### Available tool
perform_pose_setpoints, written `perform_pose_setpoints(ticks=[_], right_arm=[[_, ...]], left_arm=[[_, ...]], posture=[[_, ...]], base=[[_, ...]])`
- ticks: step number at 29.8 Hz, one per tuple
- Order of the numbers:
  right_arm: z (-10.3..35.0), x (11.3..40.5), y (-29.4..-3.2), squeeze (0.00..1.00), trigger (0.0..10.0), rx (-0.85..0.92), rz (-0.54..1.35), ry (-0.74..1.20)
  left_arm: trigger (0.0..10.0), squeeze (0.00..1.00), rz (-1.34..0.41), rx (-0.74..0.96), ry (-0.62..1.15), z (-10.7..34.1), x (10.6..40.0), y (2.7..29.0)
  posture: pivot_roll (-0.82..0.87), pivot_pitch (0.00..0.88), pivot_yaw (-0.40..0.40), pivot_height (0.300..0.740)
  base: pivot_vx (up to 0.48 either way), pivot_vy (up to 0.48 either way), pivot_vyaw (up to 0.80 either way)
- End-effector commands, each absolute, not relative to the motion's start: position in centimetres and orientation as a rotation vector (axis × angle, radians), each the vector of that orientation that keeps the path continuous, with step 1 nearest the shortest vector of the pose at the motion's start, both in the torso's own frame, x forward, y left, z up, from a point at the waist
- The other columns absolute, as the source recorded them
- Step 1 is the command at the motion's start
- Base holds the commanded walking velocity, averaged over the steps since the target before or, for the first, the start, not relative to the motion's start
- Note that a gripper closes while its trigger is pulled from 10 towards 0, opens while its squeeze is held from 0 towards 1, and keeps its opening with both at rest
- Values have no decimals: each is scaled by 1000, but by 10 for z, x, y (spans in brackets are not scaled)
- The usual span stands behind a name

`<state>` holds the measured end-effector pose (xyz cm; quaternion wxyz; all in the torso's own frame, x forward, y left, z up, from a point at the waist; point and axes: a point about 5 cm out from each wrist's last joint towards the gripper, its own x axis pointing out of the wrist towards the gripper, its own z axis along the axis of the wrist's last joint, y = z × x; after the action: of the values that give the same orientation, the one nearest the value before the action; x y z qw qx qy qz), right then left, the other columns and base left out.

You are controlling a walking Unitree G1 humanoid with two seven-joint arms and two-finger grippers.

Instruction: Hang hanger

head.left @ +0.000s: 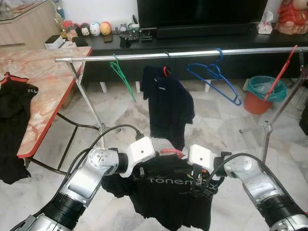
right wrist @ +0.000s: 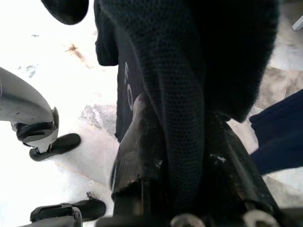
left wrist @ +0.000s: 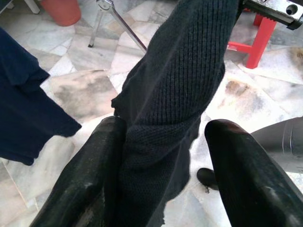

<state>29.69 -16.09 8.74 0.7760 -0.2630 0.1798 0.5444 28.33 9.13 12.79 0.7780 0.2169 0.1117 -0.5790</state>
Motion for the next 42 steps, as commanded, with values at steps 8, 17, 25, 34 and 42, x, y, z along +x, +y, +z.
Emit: perform_pose_setpoints(ticks=[8, 17, 25, 34, 42], right_arm=[[107, 304, -151, 0, 10000, -555, 1165, 281], [111, 306, -149, 0, 10000, -557, 1169, 264], [111, 306, -146, 0, 10000, -554, 1171, 258], [112, 305, -145, 0, 10000, -547, 1174, 250], [111, 306, -144, 0, 10000, -550, 1176, 253]], left_arm=[[0, 0, -1284, 481, 279, 125, 281, 95], [0, 0, -1314, 503, 294, 123, 278, 97], [0, 0, -1327, 510, 302, 123, 276, 98], [0, 0, -1337, 520, 311, 121, 274, 99], [9686, 624, -1344, 506, 301, 120, 273, 96]], posture=[[-71, 1, 73, 740], [-71, 3, 75, 740], [-70, 5, 73, 740], [-70, 10, 76, 740], [-69, 15, 76, 740]], base=[[0, 0, 0], [0, 0, 0], [0, 0, 0], [0, 0, 0], [0, 0, 0]])
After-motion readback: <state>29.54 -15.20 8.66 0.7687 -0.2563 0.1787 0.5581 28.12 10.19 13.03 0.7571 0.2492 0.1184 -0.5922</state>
